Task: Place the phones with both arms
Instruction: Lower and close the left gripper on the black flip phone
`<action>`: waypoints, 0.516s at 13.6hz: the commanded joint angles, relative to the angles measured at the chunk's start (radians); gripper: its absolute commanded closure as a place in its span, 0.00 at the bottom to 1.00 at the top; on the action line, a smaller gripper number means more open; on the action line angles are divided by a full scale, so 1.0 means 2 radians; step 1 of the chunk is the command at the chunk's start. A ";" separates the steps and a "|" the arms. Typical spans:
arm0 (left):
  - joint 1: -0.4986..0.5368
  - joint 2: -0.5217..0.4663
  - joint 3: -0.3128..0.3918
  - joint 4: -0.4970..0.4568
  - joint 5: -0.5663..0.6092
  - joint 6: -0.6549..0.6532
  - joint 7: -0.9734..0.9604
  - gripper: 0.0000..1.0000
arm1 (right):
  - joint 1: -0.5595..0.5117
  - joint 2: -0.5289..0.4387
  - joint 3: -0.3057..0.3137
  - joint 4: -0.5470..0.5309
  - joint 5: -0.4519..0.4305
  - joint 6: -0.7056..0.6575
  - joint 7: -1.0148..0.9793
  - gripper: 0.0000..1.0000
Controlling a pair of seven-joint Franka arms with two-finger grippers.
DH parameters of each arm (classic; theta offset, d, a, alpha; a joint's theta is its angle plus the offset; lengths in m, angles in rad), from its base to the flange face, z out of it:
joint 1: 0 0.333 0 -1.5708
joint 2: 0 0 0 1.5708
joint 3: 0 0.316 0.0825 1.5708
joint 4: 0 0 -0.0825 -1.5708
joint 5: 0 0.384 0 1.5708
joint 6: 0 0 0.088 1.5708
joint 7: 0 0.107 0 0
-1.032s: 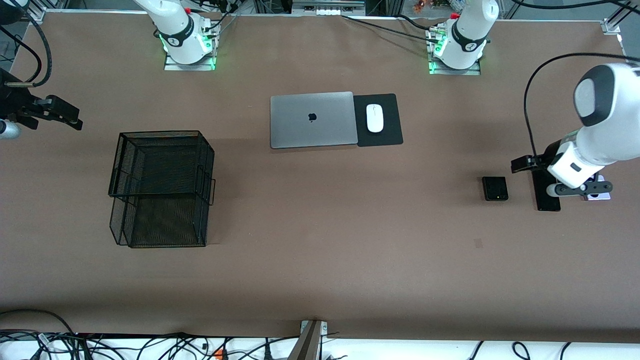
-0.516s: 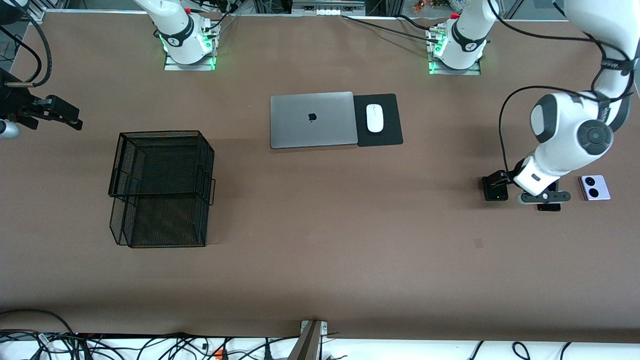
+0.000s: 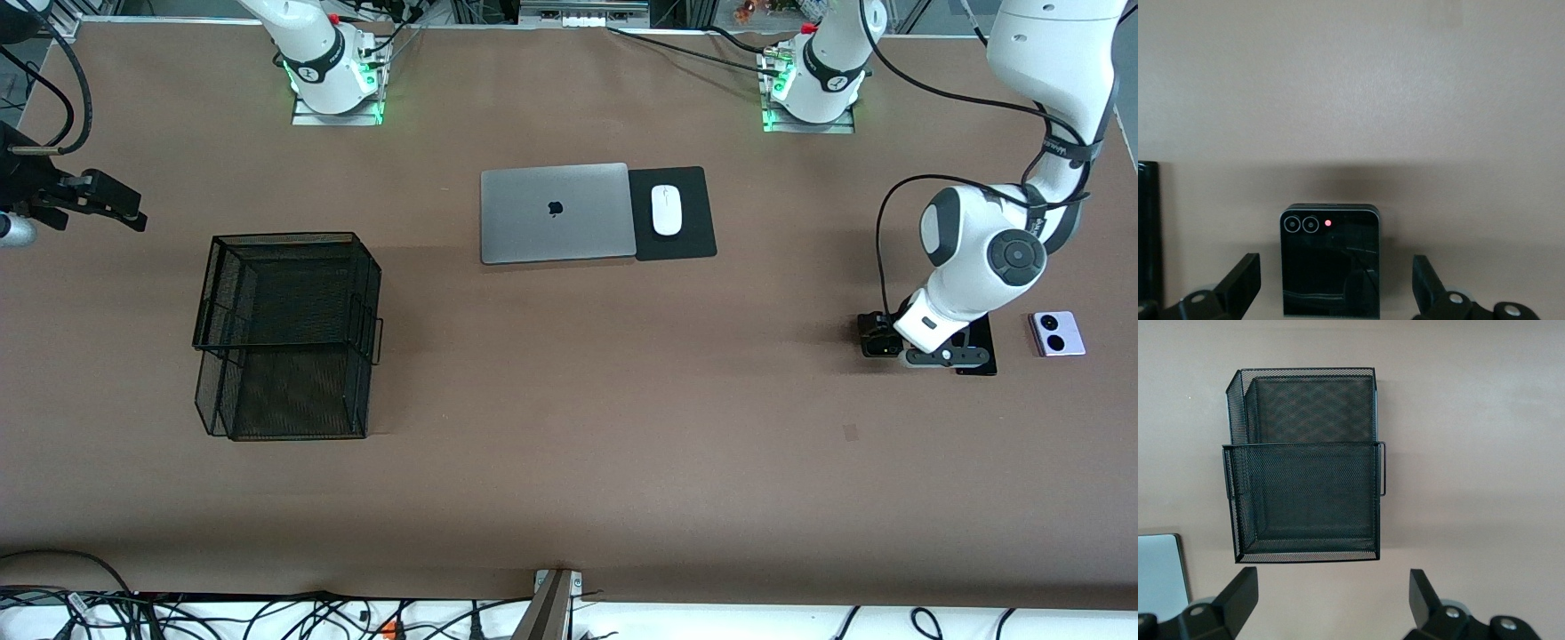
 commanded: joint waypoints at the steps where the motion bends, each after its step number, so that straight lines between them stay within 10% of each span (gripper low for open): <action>1: 0.003 0.009 -0.001 -0.005 0.008 0.020 0.008 0.00 | -0.005 -0.001 0.003 0.006 0.010 -0.003 -0.002 0.00; 7: 0.006 0.030 -0.001 -0.005 0.008 0.030 0.008 0.00 | -0.005 0.000 0.003 0.006 0.010 -0.002 -0.002 0.00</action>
